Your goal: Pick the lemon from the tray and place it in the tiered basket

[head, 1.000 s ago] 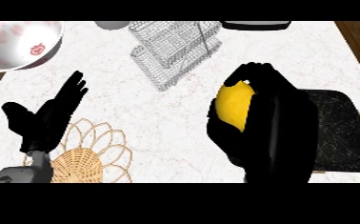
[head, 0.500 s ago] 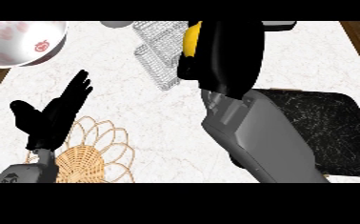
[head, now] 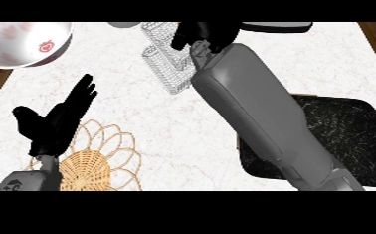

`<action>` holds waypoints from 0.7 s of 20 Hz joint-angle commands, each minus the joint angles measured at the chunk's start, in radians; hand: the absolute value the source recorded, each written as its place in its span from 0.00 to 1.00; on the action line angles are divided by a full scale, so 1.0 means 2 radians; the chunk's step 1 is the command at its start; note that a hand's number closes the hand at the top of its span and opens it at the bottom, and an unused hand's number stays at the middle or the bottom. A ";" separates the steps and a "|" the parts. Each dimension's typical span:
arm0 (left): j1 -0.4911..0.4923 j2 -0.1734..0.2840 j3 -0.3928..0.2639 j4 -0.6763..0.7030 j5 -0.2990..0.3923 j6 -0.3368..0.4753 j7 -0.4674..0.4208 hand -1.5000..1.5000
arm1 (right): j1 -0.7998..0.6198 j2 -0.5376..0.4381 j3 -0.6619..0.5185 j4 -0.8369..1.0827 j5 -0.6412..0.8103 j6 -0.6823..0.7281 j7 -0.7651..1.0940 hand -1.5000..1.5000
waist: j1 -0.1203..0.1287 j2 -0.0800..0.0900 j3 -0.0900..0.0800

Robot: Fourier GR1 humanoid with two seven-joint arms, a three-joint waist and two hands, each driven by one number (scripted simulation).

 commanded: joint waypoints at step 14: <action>-0.021 -0.021 -0.004 0.011 -0.017 0.007 -0.003 0.50 | -0.068 0.004 0.017 0.262 -0.044 -0.195 0.000 1.00 | 0.000 0.002 0.000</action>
